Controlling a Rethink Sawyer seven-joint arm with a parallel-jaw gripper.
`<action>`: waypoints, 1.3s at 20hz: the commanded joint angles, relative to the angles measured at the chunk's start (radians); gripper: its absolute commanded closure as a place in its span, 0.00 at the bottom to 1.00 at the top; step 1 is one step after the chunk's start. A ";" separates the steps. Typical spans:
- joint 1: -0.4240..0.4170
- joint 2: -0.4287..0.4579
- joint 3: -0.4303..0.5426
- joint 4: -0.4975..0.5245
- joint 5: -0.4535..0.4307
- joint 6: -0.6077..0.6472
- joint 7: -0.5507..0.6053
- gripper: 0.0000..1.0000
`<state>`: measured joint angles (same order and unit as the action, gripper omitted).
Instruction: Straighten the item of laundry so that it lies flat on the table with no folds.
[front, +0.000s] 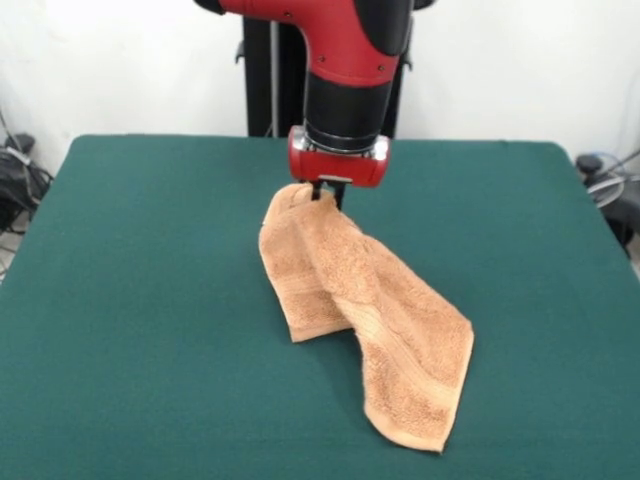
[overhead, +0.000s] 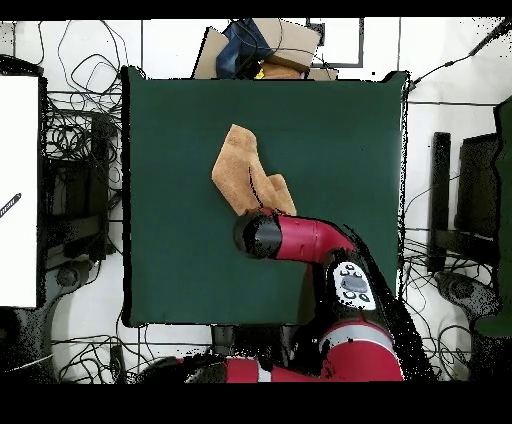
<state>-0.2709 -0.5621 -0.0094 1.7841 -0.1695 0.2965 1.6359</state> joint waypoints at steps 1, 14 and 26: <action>-0.033 -0.031 0.082 0.080 0.028 -0.083 0.177 1.00; -0.037 -0.096 0.075 0.152 0.014 -0.084 0.166 1.00; -0.055 -0.123 0.086 0.199 -0.003 -0.097 0.146 1.00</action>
<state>-0.3147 -0.6595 -0.0056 1.9146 -0.1695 0.2714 1.6359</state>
